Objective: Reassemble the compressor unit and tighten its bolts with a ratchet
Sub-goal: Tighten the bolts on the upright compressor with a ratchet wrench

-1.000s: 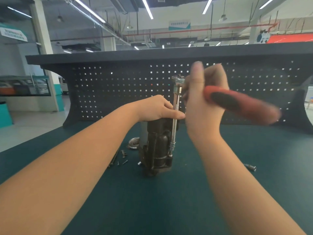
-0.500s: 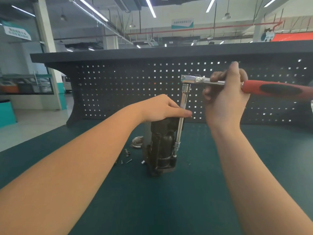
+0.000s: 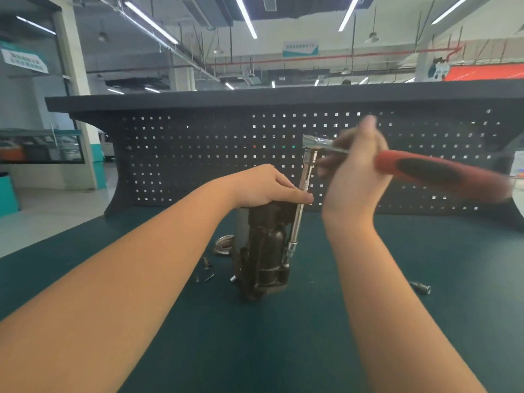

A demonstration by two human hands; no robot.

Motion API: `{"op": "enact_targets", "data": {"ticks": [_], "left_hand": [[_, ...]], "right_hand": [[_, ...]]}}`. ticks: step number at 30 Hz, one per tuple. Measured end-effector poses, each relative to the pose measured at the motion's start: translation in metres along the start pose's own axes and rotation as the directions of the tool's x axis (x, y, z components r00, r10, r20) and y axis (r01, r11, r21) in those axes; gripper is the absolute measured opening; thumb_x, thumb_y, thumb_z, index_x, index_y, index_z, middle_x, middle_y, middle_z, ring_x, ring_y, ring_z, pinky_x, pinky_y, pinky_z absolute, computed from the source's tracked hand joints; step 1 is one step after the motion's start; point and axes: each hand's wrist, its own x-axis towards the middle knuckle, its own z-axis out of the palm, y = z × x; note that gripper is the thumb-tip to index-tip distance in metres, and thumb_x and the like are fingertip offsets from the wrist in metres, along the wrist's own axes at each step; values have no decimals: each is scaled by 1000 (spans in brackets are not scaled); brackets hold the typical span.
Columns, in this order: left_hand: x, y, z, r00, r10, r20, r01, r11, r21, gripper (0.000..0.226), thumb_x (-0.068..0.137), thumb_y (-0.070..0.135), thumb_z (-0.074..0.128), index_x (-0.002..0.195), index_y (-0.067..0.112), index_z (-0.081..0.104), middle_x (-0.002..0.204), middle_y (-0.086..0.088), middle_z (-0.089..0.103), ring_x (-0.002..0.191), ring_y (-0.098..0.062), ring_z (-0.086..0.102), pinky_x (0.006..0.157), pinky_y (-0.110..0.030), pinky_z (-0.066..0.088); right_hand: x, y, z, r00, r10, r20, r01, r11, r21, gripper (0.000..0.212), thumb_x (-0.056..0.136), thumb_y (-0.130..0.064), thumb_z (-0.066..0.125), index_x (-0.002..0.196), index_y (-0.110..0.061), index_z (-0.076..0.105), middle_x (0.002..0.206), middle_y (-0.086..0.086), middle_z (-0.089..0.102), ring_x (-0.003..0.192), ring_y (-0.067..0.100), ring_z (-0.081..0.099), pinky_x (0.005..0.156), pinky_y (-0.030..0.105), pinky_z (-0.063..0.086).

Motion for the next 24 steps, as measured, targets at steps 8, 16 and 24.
{"op": "enact_targets", "data": {"ticks": [8, 16, 24], "left_hand": [[-5, 0, -1, 1000, 21, 0, -21, 1000, -17, 40, 52, 80, 68, 82, 54, 74, 105, 35, 66, 113, 5, 56, 112, -34, 35], [-6, 0, 0, 999, 25, -24, -26, 999, -25, 93, 40, 91, 66, 66, 2, 52, 65, -2, 34, 61, -16, 30, 62, -31, 27], [-17, -8, -4, 1000, -3, -17, 2, 999, -53, 83, 51, 80, 73, 70, 0, 58, 65, -8, 31, 61, -22, 27, 60, -33, 25]], "right_hand": [[31, 9, -27, 948, 318, -2, -295, 881, 371, 22, 96, -7, 48, 74, -10, 46, 53, -3, 54, 39, 12, 46, 39, 19, 35], [-8, -2, 11, 987, -149, -58, 149, 989, -14, 34, 95, -26, 45, 64, -20, 33, 56, 1, 41, 45, 38, 44, 43, 31, 35], [-10, -3, 12, 1000, -25, -9, 25, 999, 25, 33, 96, -26, 53, 67, -17, 40, 53, -3, 52, 40, 19, 56, 42, 24, 40]]}}
